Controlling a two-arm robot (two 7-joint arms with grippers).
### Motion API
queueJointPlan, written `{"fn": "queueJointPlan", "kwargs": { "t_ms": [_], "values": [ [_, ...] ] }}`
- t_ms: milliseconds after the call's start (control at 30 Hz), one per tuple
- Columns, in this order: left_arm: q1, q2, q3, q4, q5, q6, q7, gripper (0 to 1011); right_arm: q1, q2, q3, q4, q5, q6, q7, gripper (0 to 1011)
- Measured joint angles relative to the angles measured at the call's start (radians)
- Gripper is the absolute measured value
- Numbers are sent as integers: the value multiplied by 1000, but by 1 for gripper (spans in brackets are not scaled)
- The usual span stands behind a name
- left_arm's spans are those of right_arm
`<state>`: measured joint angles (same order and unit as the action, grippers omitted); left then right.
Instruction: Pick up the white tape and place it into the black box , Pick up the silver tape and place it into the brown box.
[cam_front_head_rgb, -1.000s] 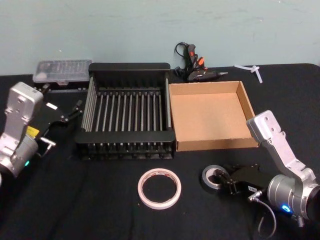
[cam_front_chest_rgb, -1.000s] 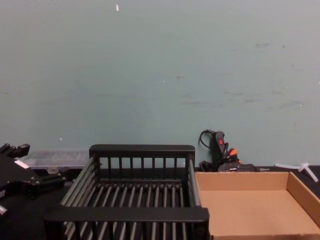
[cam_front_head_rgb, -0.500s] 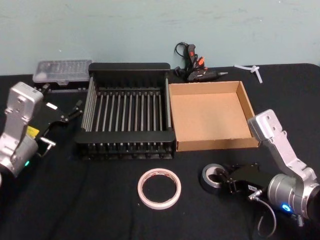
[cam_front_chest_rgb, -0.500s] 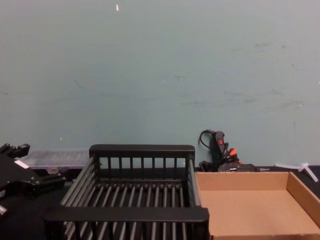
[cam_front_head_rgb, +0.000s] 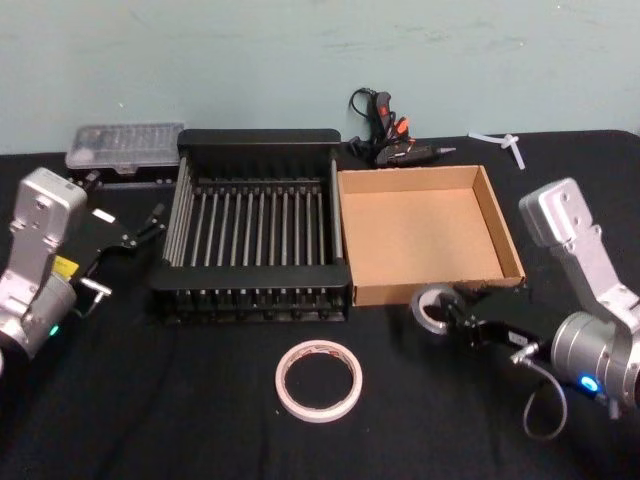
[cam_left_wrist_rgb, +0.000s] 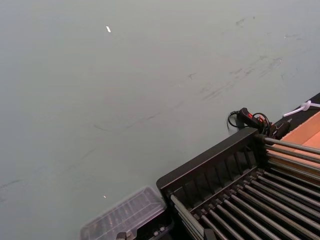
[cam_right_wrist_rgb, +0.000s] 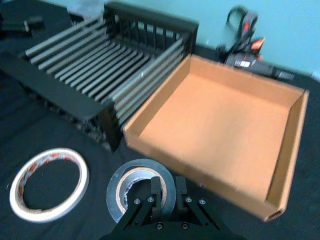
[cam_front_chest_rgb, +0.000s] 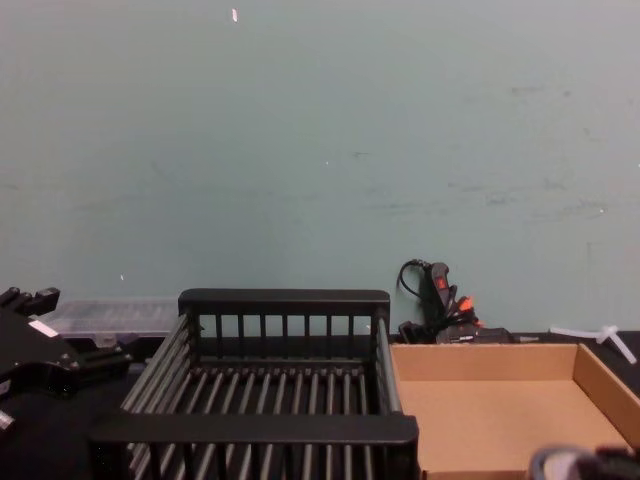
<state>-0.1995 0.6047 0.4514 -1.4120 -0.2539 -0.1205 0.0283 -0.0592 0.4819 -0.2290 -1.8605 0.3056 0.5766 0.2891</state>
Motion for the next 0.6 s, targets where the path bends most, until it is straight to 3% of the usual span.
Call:
{"fn": "queueJointPlan", "kwargs": {
  "t_ms": [333,600],
  "values": [
    [0,0,0,0,0,0,0,1001,38,11,23,-20,-16,-37,-4,174],
    [0,0,0,0,0,0,0,1001,86,4,33,11,-36,-59,-11,174]
  ]
}}
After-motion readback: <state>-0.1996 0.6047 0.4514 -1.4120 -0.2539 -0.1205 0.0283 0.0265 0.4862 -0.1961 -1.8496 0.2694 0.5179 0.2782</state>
